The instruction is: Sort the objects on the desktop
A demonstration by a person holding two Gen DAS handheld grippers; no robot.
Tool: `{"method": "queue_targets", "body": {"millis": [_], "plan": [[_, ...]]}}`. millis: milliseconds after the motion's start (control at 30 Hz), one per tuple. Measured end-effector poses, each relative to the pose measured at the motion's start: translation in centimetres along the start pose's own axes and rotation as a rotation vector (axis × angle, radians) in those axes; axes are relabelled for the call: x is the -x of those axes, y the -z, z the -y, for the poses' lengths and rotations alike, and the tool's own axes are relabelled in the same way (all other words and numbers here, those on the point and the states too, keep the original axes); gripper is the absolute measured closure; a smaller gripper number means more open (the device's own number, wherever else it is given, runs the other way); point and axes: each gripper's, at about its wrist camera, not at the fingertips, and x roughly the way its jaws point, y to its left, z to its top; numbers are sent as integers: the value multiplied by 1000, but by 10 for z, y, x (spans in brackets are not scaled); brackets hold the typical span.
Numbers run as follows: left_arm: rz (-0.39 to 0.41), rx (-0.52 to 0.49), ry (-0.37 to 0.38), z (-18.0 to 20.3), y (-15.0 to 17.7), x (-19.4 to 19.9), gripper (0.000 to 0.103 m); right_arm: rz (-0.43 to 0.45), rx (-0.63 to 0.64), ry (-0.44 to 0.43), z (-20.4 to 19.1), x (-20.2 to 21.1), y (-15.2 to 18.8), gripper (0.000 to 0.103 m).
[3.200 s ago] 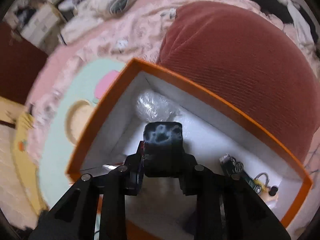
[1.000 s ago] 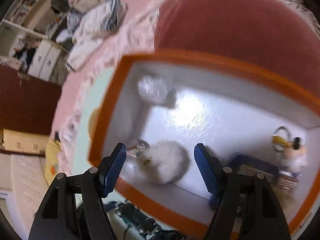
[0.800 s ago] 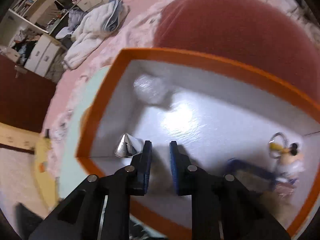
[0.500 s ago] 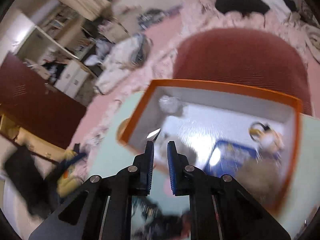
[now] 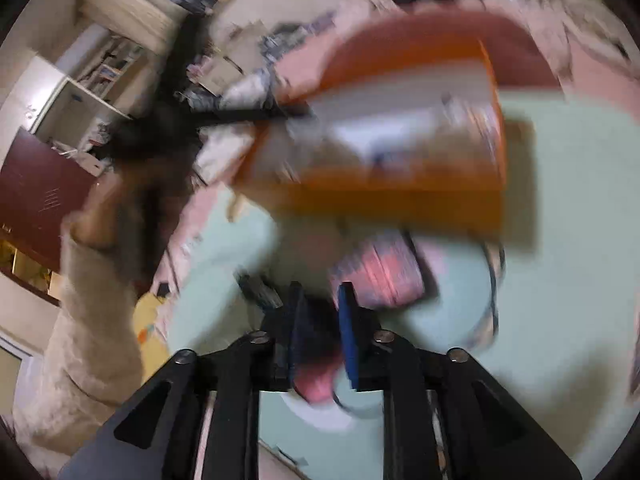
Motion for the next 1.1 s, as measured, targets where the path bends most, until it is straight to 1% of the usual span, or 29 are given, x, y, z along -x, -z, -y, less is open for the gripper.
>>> {"method": "queue_targets", "body": {"millis": [33,67,100,133,200,233,267,300,333,367,400,433,467,500,533,567,600,667,700,733,767,800,867,933,967,1000,1033,1067,1100], "plan": [[-9,-12,-27,2,-1,-5,51,29,26,4,-9,3,-14,79],[-24,-27,-77,5,-2,-13,52,44,36,3,-17,3,-24,78],[-38,-28,-94,6,-3,-19,54,53,46,-8,-23,3,-31,78],[-35,-34,-121,9,-4,-22,54,58,55,-30,-29,2,-37,78],[-39,-51,-186,15,-6,-30,54,59,73,-65,-37,0,-39,78],[-40,-56,-201,16,-7,-32,54,51,84,-73,-40,-4,-37,78],[-38,-59,-205,17,-7,-34,62,43,85,-73,-40,-8,-35,78],[-23,-70,-209,18,-6,-32,74,35,82,-71,-40,-9,-35,78],[-10,-73,-200,16,-6,-28,81,23,77,-67,-37,-13,-35,78],[-2,-53,-155,11,-6,-23,86,16,74,-63,-35,-12,-34,78],[4,9,-49,0,-4,-16,97,14,71,-57,-34,-14,-37,78],[13,68,50,-11,-1,-10,102,16,70,-51,-30,-4,-30,78],[30,121,134,-22,1,-2,102,22,67,-44,-30,-5,-32,78],[71,169,205,-33,7,11,102,28,67,-37,-27,-2,-33,78],[107,195,244,-40,13,22,102,31,69,-23,-26,-1,-37,78],[157,232,299,-49,23,39,102,23,69,7,-26,-5,-47,78],[191,256,329,-53,32,53,102,13,66,32,-25,-9,-55,78],[258,290,362,-63,52,78,102,-31,57,81,-22,-27,-76,78],[290,305,368,-67,66,92,102,-56,50,99,-22,-37,-85,75],[310,319,379,-73,81,102,102,-103,31,122,-19,-52,-97,68],[321,338,393,-76,95,108,102,-131,22,133,-10,-58,-100,61],[329,357,408,-77,111,114,102,-169,18,154,-9,-72,-108,59],[314,371,422,-74,142,113,100,-207,34,203,-8,-92,-120,50],[289,389,426,-69,165,100,99,-239,42,263,-9,-113,-131,50],[273,391,444,-65,172,91,95,-254,41,276,-9,-120,-132,50],[251,391,479,-57,181,79,85,-274,44,282,-8,-127,-129,50],[232,393,502,-51,185,69,80,-305,47,288,-6,-137,-127,46],[204,401,518,-45,190,59,69,-300,66,289,-7,-139,-126,47],[177,408,525,-39,192,50,64,-305,86,304,-8,-141,-125,49]]}}
